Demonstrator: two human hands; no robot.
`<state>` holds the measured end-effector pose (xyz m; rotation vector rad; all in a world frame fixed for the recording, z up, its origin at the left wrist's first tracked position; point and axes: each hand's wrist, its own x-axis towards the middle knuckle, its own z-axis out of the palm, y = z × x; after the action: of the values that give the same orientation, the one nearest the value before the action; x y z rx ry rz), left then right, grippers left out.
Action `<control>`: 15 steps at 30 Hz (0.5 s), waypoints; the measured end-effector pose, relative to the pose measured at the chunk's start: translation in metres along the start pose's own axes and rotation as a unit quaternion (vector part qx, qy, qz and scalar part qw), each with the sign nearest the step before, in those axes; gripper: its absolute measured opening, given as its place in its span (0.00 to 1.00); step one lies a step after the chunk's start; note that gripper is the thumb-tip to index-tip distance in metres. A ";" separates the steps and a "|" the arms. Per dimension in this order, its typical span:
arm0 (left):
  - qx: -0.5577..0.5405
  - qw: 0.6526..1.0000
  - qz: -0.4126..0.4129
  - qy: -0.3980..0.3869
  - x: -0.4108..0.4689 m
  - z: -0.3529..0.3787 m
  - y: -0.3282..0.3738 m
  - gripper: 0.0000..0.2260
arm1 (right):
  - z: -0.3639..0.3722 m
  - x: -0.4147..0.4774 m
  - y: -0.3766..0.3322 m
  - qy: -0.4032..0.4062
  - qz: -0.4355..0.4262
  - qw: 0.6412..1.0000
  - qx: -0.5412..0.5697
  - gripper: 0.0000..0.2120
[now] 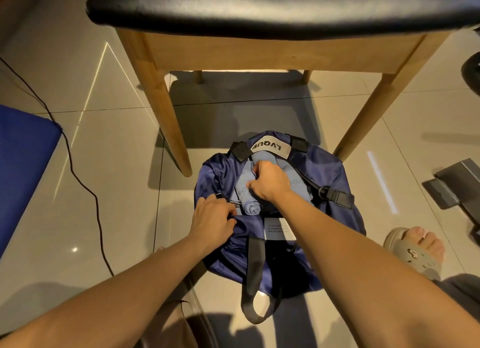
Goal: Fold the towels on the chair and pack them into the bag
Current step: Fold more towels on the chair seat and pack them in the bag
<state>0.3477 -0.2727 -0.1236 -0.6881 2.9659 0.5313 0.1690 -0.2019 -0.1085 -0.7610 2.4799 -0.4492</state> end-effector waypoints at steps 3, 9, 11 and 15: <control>-0.072 0.996 0.053 -0.012 -0.023 -0.001 -0.011 0.05 | 0.003 0.002 0.000 0.011 0.017 1.000 0.016 0.21; -0.100 0.990 0.098 0.022 -0.040 -0.016 -0.009 0.07 | 0.008 -0.021 -0.007 0.058 -0.053 0.994 -0.079 0.11; -0.102 0.989 0.103 0.019 -0.041 -0.019 -0.006 0.08 | -0.001 -0.039 -0.001 0.118 -0.091 0.988 -0.038 0.09; -0.131 0.985 0.106 0.022 -0.047 -0.025 -0.005 0.09 | -0.016 -0.091 0.042 0.034 -0.134 0.990 -0.034 0.09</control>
<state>0.3929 -0.2659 -0.0954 -0.4019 3.0596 0.9454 0.2075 -0.1117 -0.0802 -1.1308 2.4762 -0.4955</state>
